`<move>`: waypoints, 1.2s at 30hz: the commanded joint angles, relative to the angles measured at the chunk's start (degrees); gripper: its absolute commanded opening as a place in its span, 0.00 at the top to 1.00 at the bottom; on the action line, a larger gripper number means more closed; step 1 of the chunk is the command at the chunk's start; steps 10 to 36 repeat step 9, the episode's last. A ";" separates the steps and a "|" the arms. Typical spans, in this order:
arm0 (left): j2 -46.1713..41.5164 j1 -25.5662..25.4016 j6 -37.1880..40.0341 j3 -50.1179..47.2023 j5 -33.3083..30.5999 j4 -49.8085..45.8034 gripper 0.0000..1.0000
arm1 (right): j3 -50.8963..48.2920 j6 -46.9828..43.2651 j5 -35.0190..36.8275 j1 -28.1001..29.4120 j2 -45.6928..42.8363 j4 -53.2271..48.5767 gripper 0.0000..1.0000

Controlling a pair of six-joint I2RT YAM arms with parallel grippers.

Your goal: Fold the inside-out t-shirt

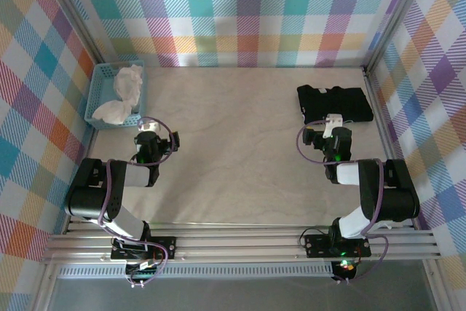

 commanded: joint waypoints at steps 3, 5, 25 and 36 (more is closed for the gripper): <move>-0.30 0.51 0.84 0.22 0.76 1.77 0.00 | -0.24 0.72 -1.10 -0.14 0.26 2.03 0.00; -0.29 0.45 0.84 0.22 0.74 1.75 0.00 | -0.15 0.70 -1.19 -0.11 0.34 1.97 0.00; -0.29 0.51 0.78 0.23 0.76 1.72 0.00 | -0.28 0.70 -1.17 -0.07 0.18 2.02 0.00; -0.29 0.51 0.78 0.23 0.76 1.72 0.00 | -0.28 0.70 -1.17 -0.07 0.18 2.02 0.00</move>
